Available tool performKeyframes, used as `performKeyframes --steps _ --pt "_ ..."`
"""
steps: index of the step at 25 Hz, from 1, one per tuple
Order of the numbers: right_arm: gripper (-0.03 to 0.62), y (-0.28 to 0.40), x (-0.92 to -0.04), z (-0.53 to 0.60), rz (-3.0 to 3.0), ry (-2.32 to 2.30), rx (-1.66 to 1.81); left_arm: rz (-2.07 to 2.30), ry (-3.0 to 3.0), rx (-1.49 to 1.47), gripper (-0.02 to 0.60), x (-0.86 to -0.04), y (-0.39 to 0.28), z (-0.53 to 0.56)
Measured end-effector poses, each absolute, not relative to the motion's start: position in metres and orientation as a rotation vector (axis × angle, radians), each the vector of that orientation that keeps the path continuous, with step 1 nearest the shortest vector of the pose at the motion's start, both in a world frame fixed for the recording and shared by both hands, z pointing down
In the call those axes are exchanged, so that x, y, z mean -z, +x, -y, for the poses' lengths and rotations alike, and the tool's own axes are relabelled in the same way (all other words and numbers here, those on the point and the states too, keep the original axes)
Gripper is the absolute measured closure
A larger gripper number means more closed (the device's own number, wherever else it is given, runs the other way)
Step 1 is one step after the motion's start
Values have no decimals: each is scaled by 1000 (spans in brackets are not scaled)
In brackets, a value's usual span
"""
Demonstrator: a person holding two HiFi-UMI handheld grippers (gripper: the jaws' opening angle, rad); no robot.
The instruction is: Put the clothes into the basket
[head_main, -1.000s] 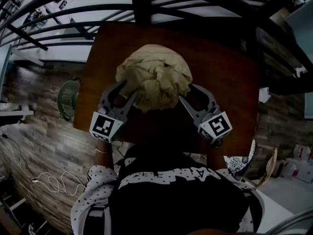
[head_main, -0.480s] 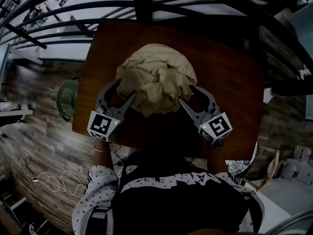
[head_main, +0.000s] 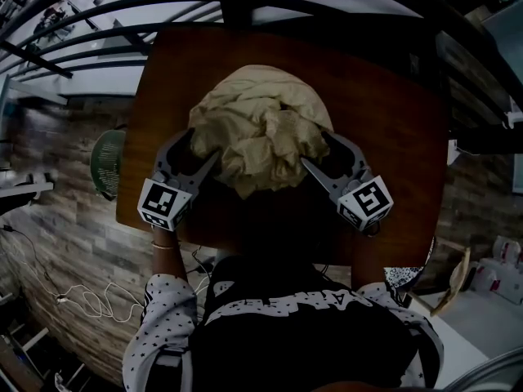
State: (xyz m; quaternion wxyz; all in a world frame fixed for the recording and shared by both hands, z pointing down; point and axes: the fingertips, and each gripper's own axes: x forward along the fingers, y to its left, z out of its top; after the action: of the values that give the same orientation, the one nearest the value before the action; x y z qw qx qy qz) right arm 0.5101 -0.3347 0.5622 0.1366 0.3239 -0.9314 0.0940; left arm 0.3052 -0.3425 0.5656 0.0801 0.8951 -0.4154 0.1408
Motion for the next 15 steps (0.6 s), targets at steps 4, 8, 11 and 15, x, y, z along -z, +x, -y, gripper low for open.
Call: performKeyframes --steps 4,8,11,15 --pt "338 511 -575 338 2649 882 -275 1232 2662 -425 305 -574 305 348" --pt "338 510 -589 341 2610 830 -266 1183 2669 -450 305 -582 311 349" --pt "338 507 -596 344 2592 805 -269 1127 2653 -456 305 -589 316 348" --pt "338 502 -609 344 2554 747 -274 1062 2654 -457 305 -596 329 346"
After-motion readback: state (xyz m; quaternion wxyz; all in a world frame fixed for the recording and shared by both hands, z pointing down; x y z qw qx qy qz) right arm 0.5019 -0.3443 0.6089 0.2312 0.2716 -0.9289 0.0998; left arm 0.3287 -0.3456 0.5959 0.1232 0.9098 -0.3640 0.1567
